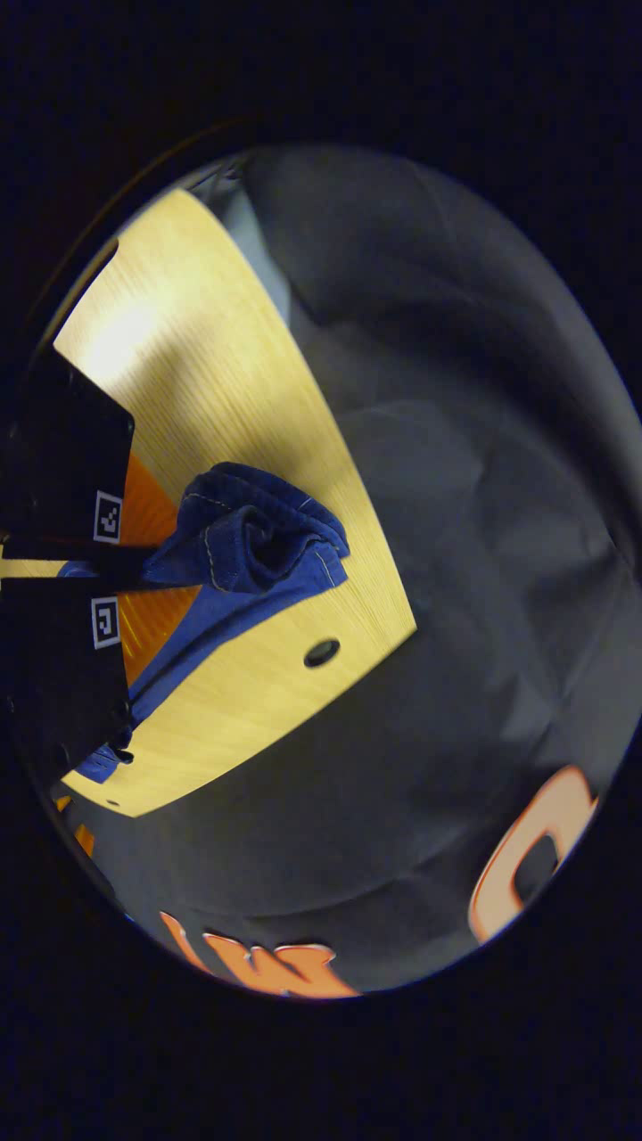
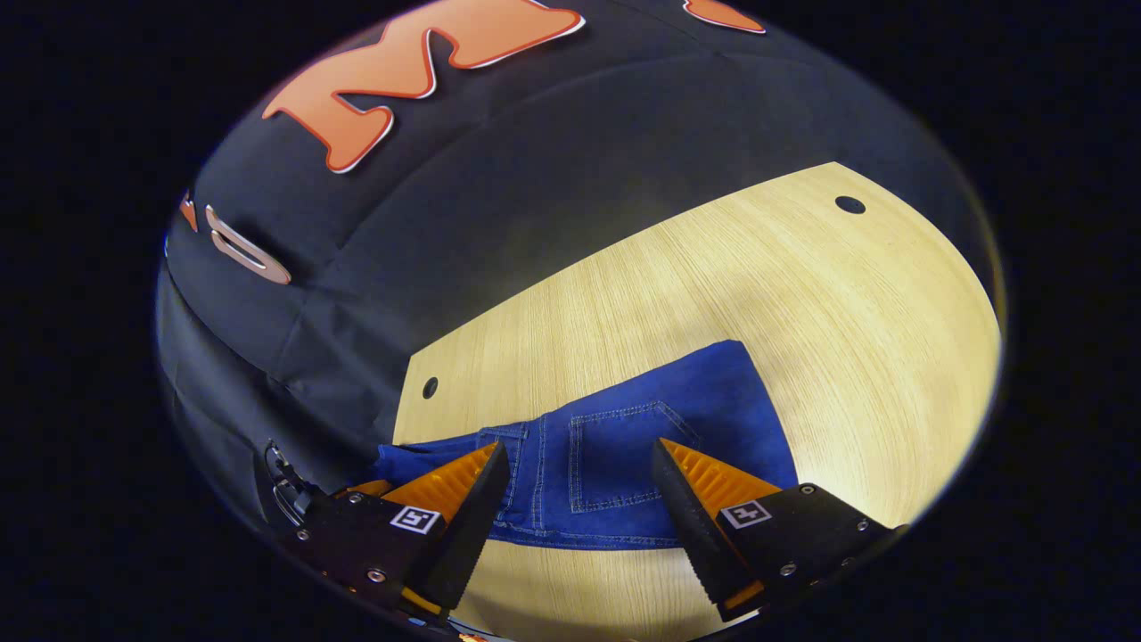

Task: Grasp the waist and the cuffs of the jeans and fold them to make the two legs overlap; first hold the waist and fold one-third of the jeans toward the cuffs, then hold the cuffs and fold the remaining one-third in the same direction to finish folding.

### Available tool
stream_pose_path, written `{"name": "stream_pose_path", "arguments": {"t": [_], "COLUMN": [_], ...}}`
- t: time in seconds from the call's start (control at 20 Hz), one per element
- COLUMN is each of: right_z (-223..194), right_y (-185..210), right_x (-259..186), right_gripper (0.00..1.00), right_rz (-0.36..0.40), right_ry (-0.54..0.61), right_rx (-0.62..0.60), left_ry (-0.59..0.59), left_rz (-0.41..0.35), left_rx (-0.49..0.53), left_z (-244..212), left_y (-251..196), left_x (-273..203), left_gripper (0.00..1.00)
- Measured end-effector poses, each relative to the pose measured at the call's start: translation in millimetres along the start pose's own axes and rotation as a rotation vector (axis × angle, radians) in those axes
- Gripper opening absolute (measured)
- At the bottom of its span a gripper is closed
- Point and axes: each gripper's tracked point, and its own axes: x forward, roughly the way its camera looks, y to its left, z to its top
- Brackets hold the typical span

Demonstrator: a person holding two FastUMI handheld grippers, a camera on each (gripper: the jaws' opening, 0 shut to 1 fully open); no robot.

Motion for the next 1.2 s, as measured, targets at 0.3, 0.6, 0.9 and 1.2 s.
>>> {"name": "stream_pose_path", "arguments": {"t": [0.3, 0.6, 0.9, 1.2], "right_z": [31.9, 51.3, 63.5, 67.7], "right_y": [-14.8, -53.7, -115.3, -184.8], "right_x": [-31.3, -70.6, -107.1, -136.5], "right_gripper": [0.98, 0.98, 0.98, 0.98], "right_rz": [0.050, 0.077, 0.069, 0.011], "right_ry": [-0.063, -0.099, -0.121, -0.148], "right_rx": [0.023, 0.059, 0.119, 0.186], "left_ry": [-0.132, -0.167, -0.125, 0.029], "left_rz": [-0.082, -0.152, -0.221, -0.257], "left_rx": [0.156, 0.326, 0.436, 0.544], "left_z": [30.9, 1.6, -74.3, -195.7], "left_y": [-97.8, -192.0, -286.8, -353.6], "left_x": [-61.2, -96.9, -112.6, -62.2], "left_gripper": [0.08, 0.07, 0.07, 0.08]}}
